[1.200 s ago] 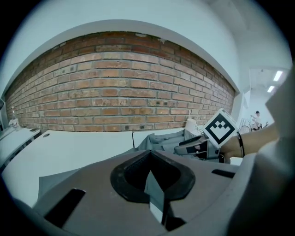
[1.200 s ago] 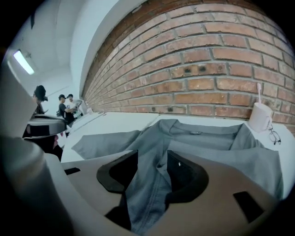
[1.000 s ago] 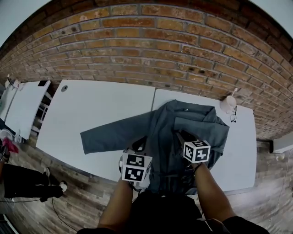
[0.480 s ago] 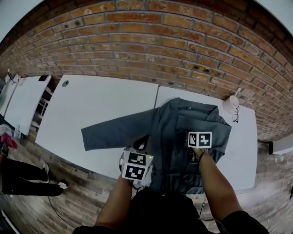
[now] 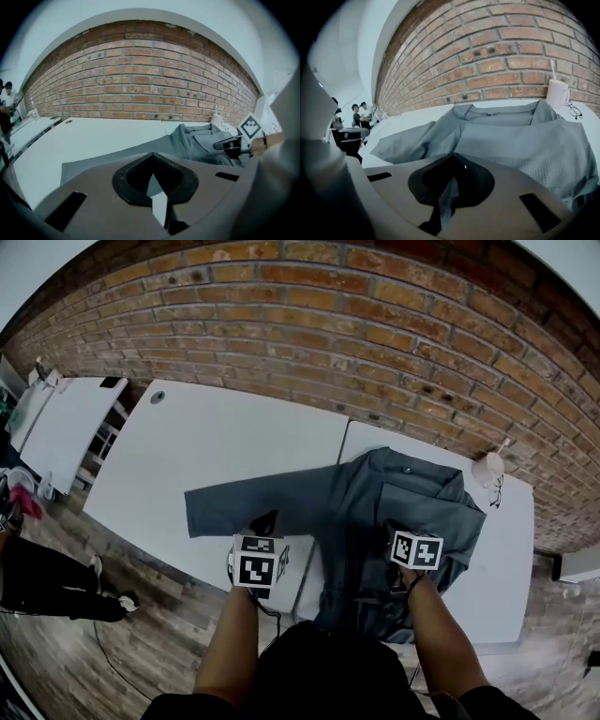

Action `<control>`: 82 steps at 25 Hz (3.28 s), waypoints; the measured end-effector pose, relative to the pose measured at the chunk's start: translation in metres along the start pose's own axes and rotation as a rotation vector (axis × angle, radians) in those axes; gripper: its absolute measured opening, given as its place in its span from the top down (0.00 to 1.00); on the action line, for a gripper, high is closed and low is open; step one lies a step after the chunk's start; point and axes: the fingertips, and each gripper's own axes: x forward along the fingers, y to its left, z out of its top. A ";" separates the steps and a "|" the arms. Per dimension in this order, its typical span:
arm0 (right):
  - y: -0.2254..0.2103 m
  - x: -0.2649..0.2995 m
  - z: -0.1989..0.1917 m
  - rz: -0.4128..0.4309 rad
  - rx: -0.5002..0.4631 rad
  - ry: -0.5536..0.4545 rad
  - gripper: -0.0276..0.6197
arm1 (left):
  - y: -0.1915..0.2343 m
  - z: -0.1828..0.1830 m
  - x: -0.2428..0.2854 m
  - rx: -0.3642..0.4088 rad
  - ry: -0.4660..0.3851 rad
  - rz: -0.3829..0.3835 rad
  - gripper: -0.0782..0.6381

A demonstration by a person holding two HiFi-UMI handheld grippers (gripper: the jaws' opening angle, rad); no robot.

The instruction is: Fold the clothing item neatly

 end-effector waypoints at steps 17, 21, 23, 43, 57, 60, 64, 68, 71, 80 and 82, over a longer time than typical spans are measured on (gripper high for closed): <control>0.106 -0.047 0.015 0.250 0.005 -0.178 0.96 | 0.220 -0.120 -0.045 -0.201 0.218 0.630 0.62; 0.102 -0.049 0.005 0.231 -0.002 -0.155 0.96 | 0.224 -0.137 -0.036 -0.218 0.259 0.619 0.62; 0.099 -0.050 0.004 0.227 0.004 -0.154 0.96 | 0.223 -0.136 -0.032 -0.205 0.257 0.604 0.63; 0.076 -0.081 -0.014 0.206 0.050 -0.181 0.96 | 0.172 -0.031 -0.041 -0.065 0.064 0.552 0.88; -0.026 -0.172 -0.034 0.065 0.182 -0.287 0.96 | -0.084 0.127 0.022 0.266 -0.184 0.183 0.88; -0.057 -0.194 -0.045 0.030 0.214 -0.302 0.96 | -0.158 0.139 0.041 0.345 -0.192 0.094 0.88; -0.098 -0.223 -0.057 -0.008 0.251 -0.317 0.96 | -0.257 0.132 0.070 0.453 -0.161 -0.021 0.88; -0.139 -0.248 -0.072 -0.037 0.287 -0.325 0.96 | -0.342 0.094 0.110 0.570 -0.075 -0.102 0.88; -0.166 -0.264 -0.082 -0.053 0.304 -0.325 0.96 | -0.384 0.056 0.136 0.662 -0.007 -0.111 0.88; -0.210 -0.271 -0.101 -0.017 0.316 -0.287 0.96 | -0.449 0.006 0.124 0.634 0.029 -0.247 0.80; -0.209 -0.261 -0.096 0.015 0.309 -0.278 0.96 | -0.450 0.005 0.107 0.626 0.013 -0.261 0.79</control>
